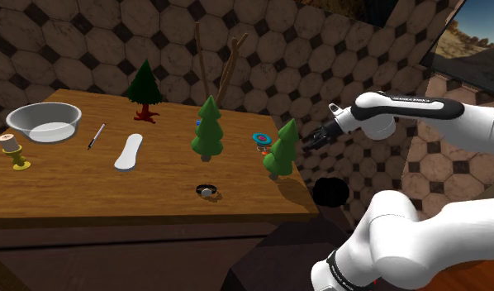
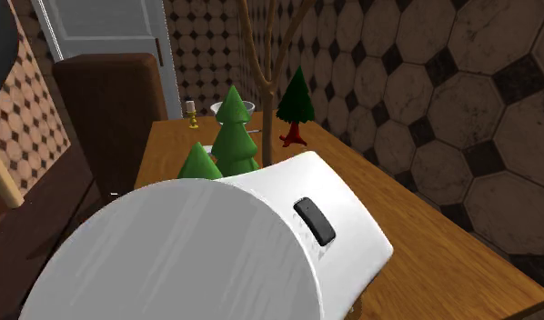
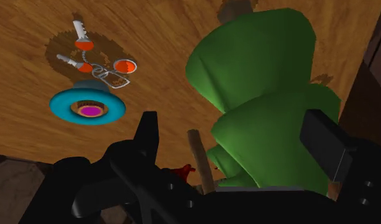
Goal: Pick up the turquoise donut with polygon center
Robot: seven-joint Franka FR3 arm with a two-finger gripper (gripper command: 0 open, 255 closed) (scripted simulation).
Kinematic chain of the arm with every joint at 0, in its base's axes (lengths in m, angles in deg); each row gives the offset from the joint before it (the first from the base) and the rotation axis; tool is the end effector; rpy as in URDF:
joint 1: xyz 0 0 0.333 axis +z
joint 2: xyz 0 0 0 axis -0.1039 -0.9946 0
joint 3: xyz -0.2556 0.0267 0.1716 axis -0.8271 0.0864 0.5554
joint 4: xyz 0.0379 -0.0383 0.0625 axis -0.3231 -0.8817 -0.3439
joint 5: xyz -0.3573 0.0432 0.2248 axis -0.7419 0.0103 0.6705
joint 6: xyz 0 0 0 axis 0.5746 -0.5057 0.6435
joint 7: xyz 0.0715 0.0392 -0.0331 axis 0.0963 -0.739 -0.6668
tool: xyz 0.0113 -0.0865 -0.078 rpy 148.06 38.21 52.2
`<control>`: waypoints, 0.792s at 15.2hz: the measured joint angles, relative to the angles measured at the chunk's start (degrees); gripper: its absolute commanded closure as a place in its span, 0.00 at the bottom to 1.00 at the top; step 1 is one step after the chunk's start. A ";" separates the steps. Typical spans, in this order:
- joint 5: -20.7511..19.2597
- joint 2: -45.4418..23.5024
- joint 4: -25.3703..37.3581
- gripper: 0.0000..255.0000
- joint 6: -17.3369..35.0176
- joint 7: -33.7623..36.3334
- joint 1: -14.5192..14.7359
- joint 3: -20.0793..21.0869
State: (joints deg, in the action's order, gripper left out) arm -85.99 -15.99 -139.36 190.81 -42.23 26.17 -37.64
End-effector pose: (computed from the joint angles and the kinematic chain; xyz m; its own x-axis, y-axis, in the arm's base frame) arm 0.3555 -0.2657 0.3540 0.7326 0.3669 0.5733 0.5388 -0.8273 -0.1590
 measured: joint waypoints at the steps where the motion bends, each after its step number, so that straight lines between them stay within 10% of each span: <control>1: 1.33 -0.32 1.45 0.00 0.49 -3.35 3.64 -4.38; 6: 5.42 2.86 10.88 0.00 2.42 -17.42 26.16 -27.71; 12: 4.07 17.27 27.34 0.00 -1.35 -26.77 46.97 -44.18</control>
State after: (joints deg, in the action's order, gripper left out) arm -81.92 1.29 -112.02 189.45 -69.00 73.14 -81.82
